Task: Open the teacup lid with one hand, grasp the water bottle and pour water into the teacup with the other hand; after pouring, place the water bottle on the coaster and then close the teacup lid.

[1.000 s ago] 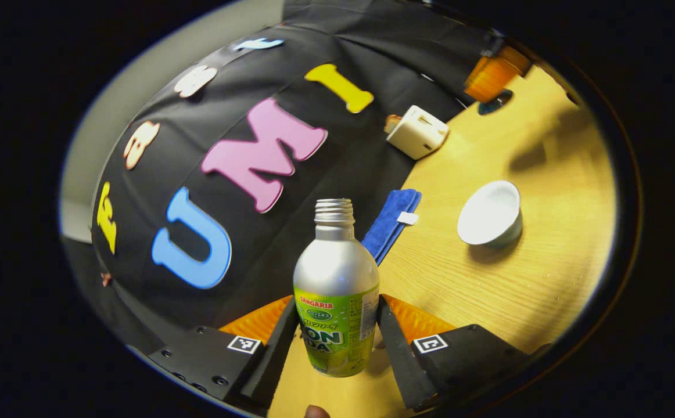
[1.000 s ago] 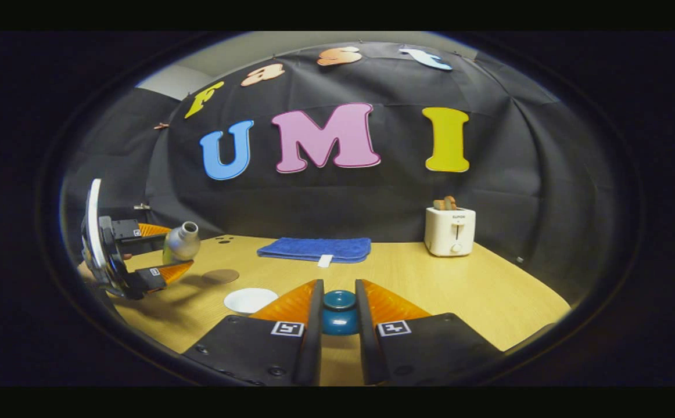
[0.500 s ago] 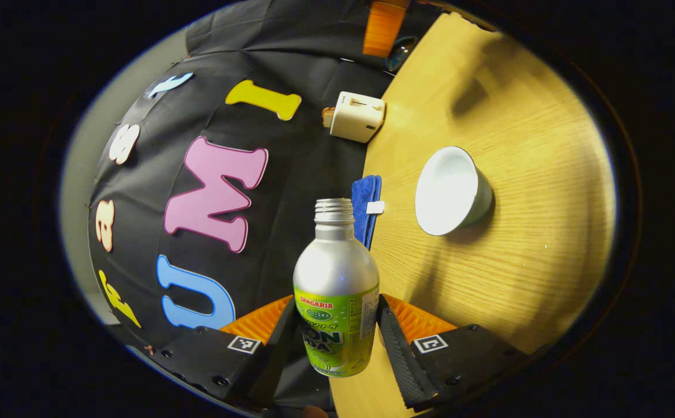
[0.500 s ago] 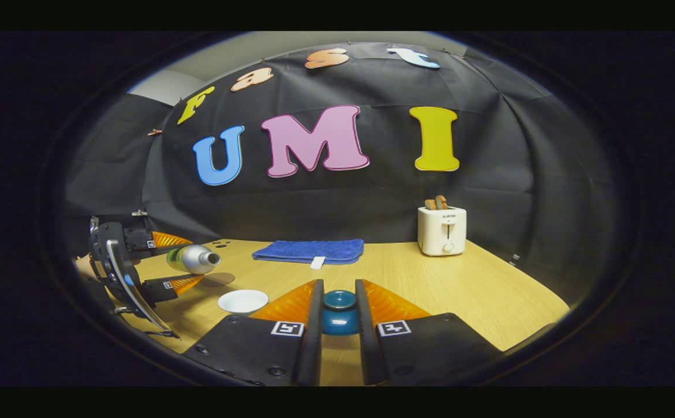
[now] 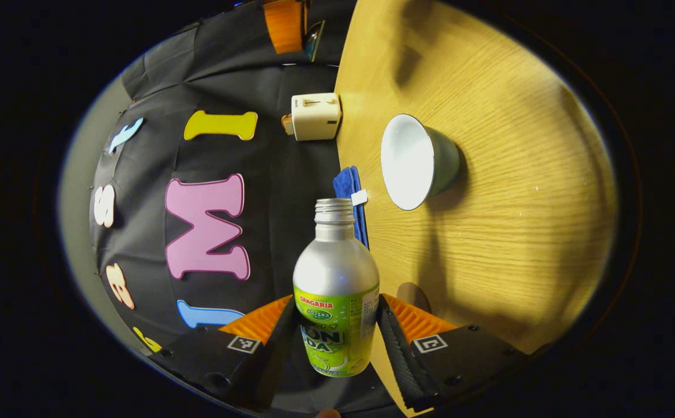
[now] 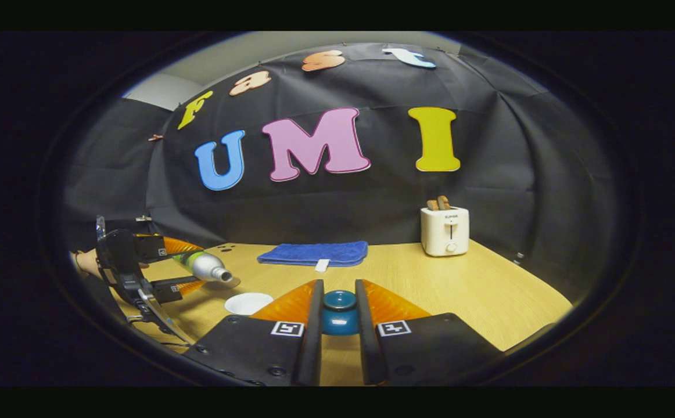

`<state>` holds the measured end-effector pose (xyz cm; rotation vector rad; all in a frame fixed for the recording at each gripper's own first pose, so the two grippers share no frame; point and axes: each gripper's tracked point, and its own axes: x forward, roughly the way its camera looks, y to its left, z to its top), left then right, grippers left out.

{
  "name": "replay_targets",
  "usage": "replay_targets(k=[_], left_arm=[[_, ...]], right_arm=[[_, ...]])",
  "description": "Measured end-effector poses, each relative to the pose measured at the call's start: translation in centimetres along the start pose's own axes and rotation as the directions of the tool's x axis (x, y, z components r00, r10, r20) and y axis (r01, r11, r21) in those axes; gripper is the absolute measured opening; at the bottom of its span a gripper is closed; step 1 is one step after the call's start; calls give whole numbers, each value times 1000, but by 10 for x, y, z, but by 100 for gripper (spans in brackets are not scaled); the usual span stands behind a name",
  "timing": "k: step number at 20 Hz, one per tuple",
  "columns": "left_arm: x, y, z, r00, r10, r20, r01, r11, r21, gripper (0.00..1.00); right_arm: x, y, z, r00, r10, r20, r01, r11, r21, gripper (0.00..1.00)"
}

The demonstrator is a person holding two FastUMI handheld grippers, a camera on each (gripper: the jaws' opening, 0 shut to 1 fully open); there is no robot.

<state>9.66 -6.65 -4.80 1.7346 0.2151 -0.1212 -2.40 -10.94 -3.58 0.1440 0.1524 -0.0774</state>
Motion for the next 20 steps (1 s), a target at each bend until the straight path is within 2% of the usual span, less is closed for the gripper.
replay_targets(k=[8,14,20], left_arm=[[3,5,6,1000,5,9,-6,993,122,80],[5,9,4,1000,-6,2,6,976,215,80],[4,19,4,1000,21,8,-22,957,290,81]], right_arm=[[-1,-2,3,1000,-2,7,2,1000,4,31],[-1,-4,2,1000,-3,8,3,1000,2,31],[0,-5,1,1000,-8,5,8,1000,-7,31]])
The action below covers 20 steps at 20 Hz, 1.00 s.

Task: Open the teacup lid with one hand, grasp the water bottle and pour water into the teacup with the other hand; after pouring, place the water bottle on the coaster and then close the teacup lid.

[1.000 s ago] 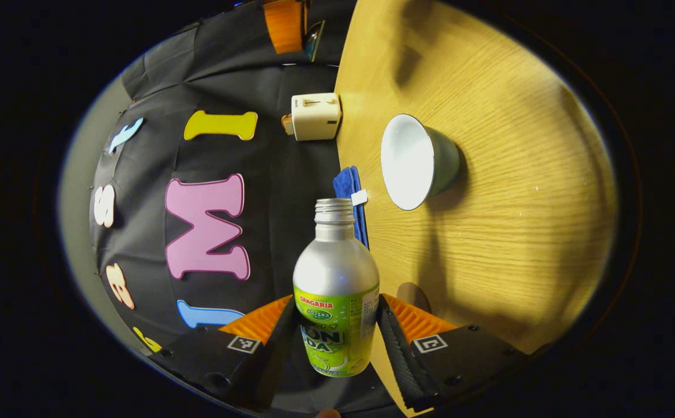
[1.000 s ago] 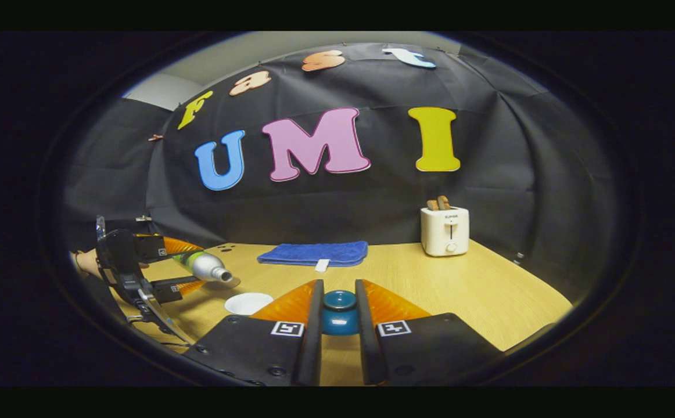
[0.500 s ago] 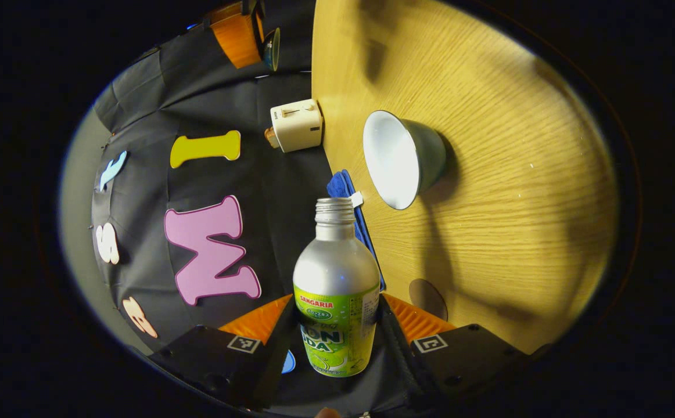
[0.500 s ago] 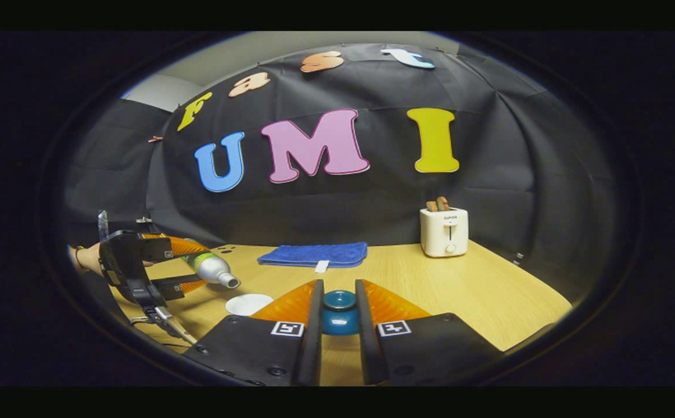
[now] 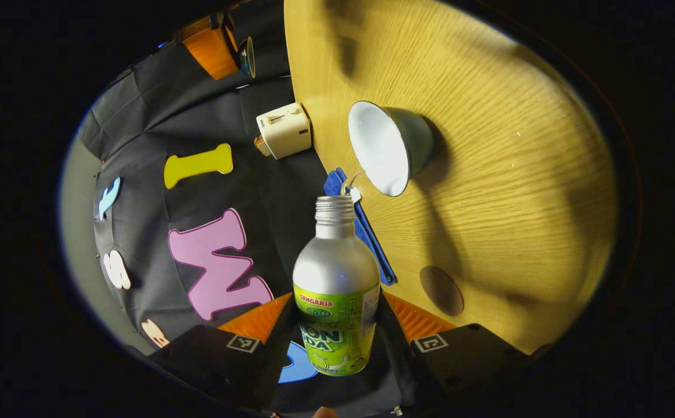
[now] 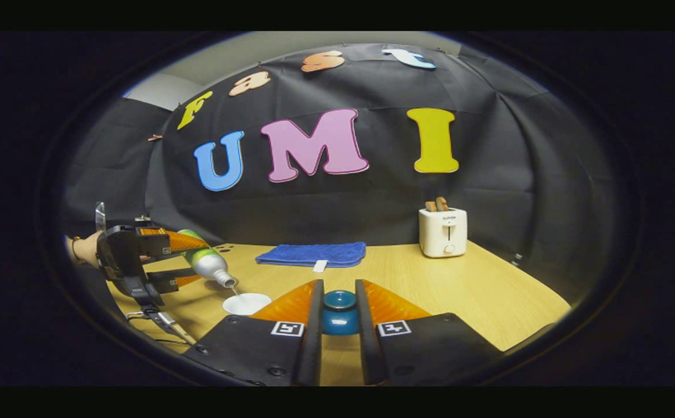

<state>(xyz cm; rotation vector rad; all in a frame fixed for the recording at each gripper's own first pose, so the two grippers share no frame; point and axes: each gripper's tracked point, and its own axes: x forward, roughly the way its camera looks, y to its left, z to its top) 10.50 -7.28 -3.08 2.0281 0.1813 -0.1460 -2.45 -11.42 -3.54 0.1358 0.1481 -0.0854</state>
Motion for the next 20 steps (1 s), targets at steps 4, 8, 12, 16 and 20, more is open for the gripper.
replay_targets(k=[4,8,12,16,20], left_arm=[[2,5,-6,1000,13,-8,-12,999,47,81],[3,11,-6,1000,19,-2,-19,995,95,81],[4,20,-5,999,35,12,-36,987,156,81],[4,28,-7,998,56,17,-58,976,208,81],[2,38,-6,996,84,28,-88,953,291,81]], right_arm=[[0,1,0,1000,1,1,-1,1000,0,31],[0,2,0,1000,4,-1,-4,1000,0,31],[0,2,1,1000,4,1,-4,1000,2,31],[0,1,2,1000,2,3,-2,1000,3,31],[-1,2,2,1000,7,5,-7,1000,3,36]])
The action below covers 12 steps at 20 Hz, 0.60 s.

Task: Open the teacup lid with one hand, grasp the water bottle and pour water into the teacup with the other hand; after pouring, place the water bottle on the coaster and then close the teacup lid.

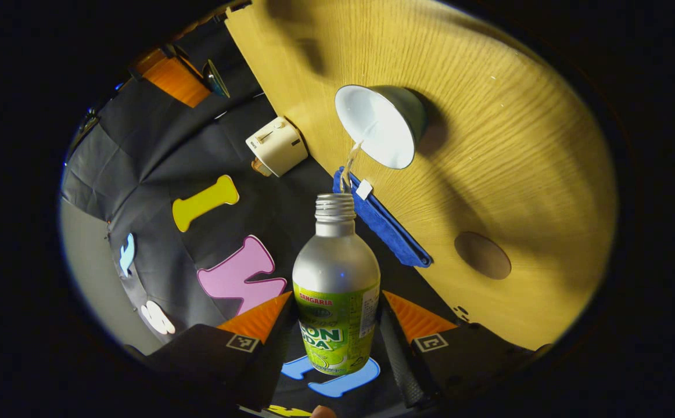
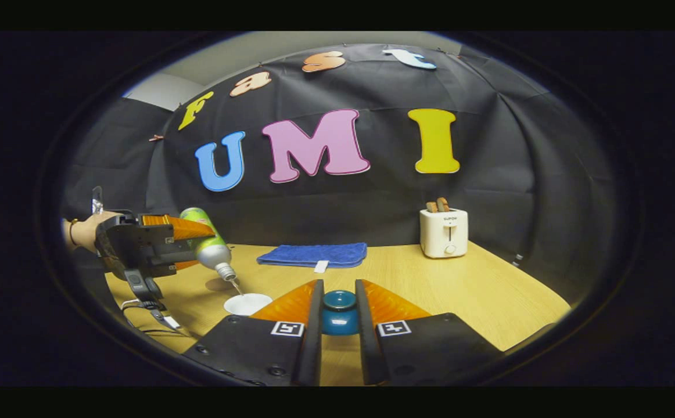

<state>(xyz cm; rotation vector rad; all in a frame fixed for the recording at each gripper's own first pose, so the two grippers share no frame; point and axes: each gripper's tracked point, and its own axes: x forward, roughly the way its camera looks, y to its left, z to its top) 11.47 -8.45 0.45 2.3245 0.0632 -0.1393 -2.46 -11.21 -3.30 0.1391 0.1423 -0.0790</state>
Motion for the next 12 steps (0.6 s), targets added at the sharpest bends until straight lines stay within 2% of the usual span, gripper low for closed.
replay_targets(k=[1,2,7,8,9,12], left_arm=[[1,5,0,1000,5,2,-5,1000,21,82],[3,8,0,1000,11,6,-12,999,46,82],[0,27,1,998,60,21,-63,983,175,81],[-2,29,3,997,71,21,-73,976,203,82],[-1,32,1,997,74,23,-77,973,217,82],[0,29,2,998,62,27,-67,971,230,82]], right_arm=[[0,0,0,1000,1,1,-1,1000,1,36],[0,0,1,1000,1,2,-1,1000,3,31],[-1,-2,3,1000,-2,7,2,1000,10,31],[-2,-2,3,1000,0,8,0,1000,11,36],[-2,-2,3,1000,-1,8,1,1000,11,31],[-2,-1,3,1000,4,7,-4,1000,10,31]])
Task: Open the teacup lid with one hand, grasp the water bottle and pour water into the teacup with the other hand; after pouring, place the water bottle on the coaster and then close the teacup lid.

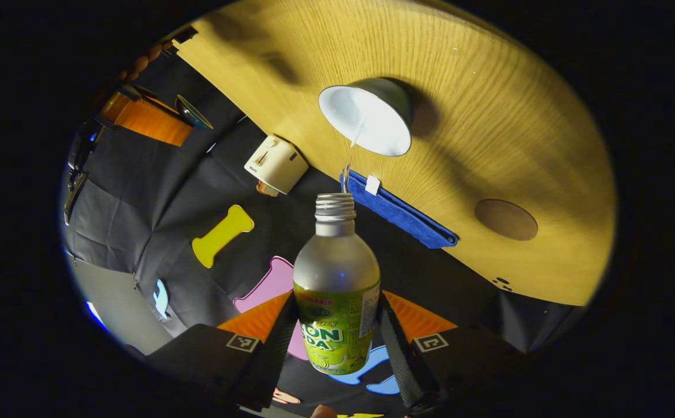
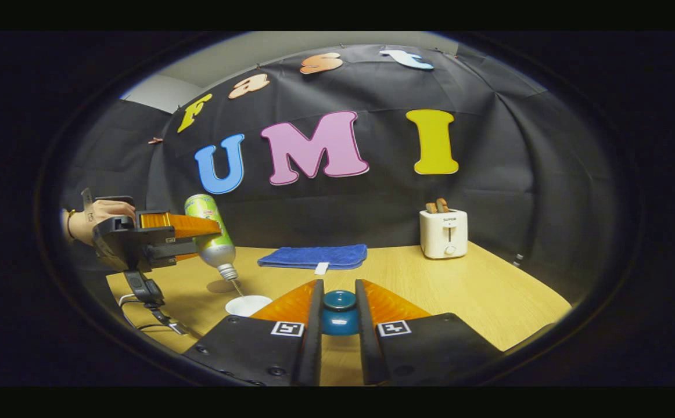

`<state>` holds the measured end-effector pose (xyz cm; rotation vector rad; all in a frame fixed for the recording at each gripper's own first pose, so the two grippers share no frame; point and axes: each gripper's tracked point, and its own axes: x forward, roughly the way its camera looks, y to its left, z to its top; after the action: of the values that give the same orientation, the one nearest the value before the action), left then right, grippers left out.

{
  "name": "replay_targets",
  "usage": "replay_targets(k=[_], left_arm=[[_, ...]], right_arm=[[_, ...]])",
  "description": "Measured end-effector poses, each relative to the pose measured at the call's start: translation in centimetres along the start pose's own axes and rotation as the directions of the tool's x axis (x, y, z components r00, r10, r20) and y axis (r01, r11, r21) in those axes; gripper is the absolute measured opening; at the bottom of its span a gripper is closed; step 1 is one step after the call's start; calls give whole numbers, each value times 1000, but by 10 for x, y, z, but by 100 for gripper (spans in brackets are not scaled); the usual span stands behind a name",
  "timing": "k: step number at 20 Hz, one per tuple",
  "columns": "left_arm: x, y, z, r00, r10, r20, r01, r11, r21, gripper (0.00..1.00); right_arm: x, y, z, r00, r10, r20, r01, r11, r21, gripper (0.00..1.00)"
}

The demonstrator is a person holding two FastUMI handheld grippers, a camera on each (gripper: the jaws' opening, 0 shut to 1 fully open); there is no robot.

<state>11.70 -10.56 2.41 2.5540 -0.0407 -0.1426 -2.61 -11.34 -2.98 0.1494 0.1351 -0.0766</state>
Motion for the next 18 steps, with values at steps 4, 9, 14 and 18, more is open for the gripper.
replay_targets(k=[4,9,14,18], left_arm=[[2,1,1,1000,-4,8,4,1000,0,82],[1,3,4,1000,4,23,-4,1000,-20,82],[1,-14,20,997,-15,76,34,967,-252,81],[-1,-31,37,992,-46,117,100,854,-511,81]], right_arm=[[0,-1,-1,1000,0,0,0,1000,0,31],[0,-2,0,1000,-1,-1,1,1000,0,31],[0,-2,0,1000,-1,1,1,1000,5,31],[-2,-5,3,1000,-7,10,7,1000,13,31]])
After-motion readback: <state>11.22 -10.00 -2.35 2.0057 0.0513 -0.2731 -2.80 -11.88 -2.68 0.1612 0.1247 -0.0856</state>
